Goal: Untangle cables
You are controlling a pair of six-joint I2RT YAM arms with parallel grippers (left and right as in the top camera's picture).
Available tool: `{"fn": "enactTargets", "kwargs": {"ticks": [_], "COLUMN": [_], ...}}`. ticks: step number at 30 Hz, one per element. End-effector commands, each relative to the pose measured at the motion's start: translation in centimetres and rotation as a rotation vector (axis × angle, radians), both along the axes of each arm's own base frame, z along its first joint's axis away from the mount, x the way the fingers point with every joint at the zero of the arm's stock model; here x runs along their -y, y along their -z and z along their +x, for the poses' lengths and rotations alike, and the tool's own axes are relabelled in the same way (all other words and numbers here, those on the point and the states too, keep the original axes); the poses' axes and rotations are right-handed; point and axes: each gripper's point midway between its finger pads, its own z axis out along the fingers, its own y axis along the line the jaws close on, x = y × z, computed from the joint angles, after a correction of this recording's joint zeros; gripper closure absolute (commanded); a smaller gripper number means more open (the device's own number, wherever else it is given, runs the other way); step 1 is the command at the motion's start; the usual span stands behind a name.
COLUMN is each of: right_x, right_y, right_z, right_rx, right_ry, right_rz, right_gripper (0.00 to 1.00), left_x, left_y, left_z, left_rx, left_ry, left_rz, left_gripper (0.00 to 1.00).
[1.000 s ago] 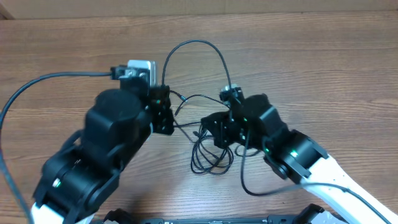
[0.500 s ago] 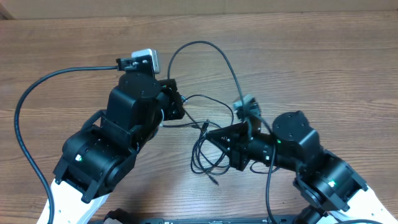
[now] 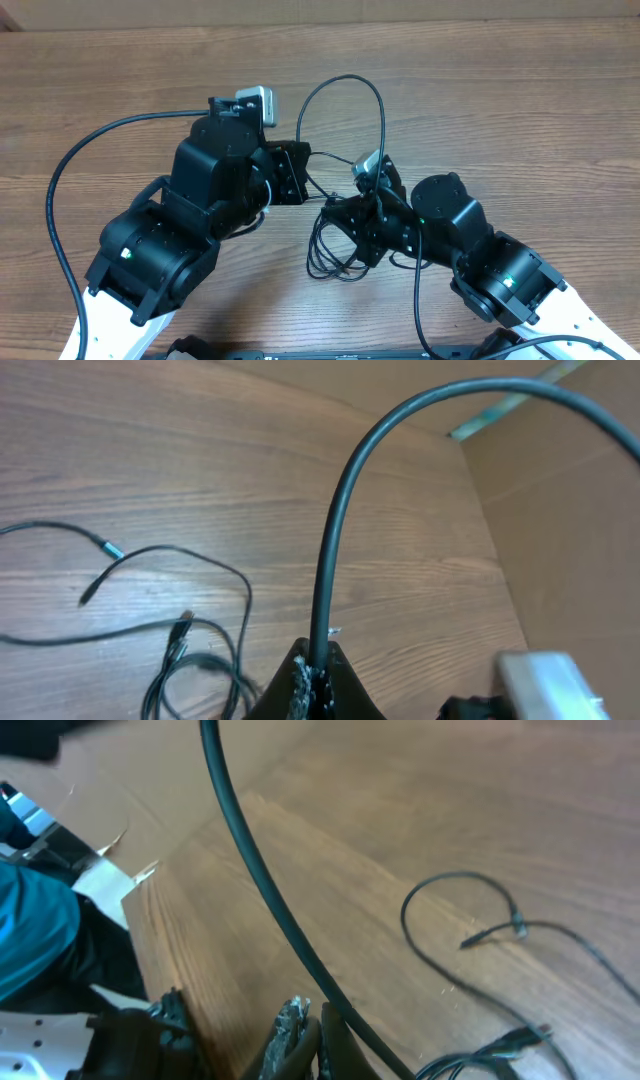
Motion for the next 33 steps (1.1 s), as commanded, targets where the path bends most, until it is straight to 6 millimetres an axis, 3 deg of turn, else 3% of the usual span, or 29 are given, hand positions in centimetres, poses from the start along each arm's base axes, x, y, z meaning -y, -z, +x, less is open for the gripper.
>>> {"fn": "enactTargets", "kwargs": {"ticks": [1, 7, 22, 27, 33], "right_x": [0.3, 0.6, -0.7, -0.1, -0.2], "right_y": [-1.2, -1.9, -1.6, -1.6, -2.1], "right_z": [0.2, -0.1, -2.2, -0.8, -0.6], "right_rx": [0.066, 0.083, 0.113, 0.142, 0.159], "right_ry": [0.013, 0.012, -0.16, -0.082, -0.076], "right_rz": [0.011, 0.023, 0.019, -0.005, 0.008], "right_gripper": [0.96, 0.96, 0.92, 0.88, 0.87], "left_x": [-1.0, -2.2, 0.7, 1.8, 1.7], "left_y": [0.0, 1.1, -0.4, -0.6, -0.3], "left_z": [0.0, -0.2, -1.1, -2.1, -2.2], "left_rx": [0.003, -0.025, -0.019, -0.046, -0.022], "left_ry": [-0.032, -0.073, 0.069, 0.14, 0.174], "left_rz": [0.032, 0.088, -0.029, -0.069, -0.027], "left_gripper": [0.96, 0.96, 0.96, 0.96, 0.96]}}
